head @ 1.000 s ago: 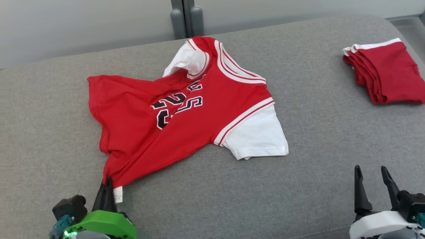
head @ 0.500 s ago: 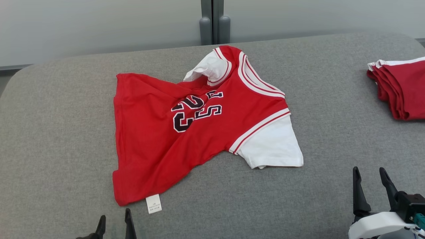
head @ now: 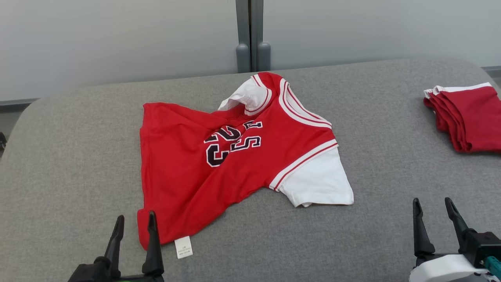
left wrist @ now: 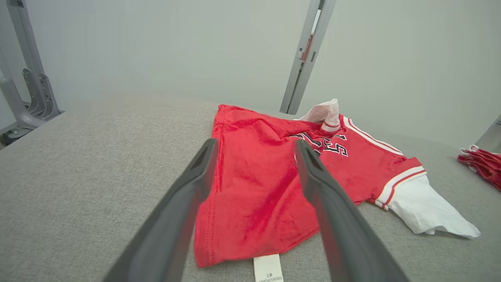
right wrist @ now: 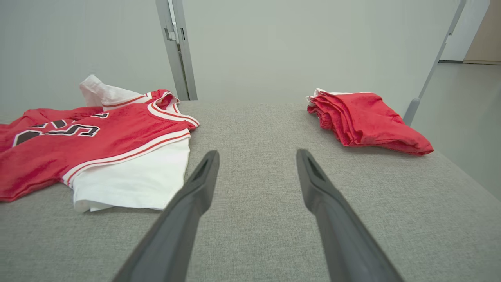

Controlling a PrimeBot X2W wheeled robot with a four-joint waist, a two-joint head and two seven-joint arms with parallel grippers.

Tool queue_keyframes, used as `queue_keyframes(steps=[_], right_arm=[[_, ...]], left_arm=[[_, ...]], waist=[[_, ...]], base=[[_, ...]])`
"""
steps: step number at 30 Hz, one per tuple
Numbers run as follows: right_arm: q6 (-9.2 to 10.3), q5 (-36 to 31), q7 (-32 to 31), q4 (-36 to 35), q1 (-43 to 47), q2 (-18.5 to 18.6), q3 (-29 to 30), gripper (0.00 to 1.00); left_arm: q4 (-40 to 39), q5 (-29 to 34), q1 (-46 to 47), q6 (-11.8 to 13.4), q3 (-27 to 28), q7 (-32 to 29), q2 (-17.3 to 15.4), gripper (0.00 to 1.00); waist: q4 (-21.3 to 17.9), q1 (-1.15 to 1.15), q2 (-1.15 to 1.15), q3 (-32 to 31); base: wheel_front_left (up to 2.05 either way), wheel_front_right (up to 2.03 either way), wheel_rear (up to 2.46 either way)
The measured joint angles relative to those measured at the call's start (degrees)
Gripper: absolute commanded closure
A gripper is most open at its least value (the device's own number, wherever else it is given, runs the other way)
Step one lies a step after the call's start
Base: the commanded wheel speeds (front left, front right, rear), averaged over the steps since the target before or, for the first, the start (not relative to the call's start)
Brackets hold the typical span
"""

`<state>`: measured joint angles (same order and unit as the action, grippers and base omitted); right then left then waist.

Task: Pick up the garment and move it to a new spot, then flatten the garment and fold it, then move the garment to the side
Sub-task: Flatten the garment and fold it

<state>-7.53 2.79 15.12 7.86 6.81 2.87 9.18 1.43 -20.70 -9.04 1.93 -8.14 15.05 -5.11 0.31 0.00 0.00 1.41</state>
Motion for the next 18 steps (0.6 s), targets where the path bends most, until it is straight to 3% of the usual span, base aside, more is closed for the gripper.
queue_keyframes(steps=[1,7,18], right_arm=[[0.0,0.0,0.0,-0.7,0.0,-0.1,-0.3,0.0],[0.0,0.3,0.0,-1.4,1.0,0.0,-1.9,0.0],[0.0,0.7,0.0,-0.6,1.8,0.0,-4.4,0.0]], left_arm=[[0.5,1.5,-0.7,-2.3,1.3,0.0,0.8,0.0],[3.7,5.3,-2.8,-6.6,3.5,0.1,2.0,0.0],[4.8,6.5,-3.1,-9.0,7.2,0.1,2.2,0.0]], waist=[[0.2,0.0,0.0,-0.9],[1.1,0.0,0.0,-3.1],[1.6,0.0,0.0,-3.8]], base=[[0.0,0.0,0.0],[0.0,0.0,0.0],[0.0,0.0,0.0]])
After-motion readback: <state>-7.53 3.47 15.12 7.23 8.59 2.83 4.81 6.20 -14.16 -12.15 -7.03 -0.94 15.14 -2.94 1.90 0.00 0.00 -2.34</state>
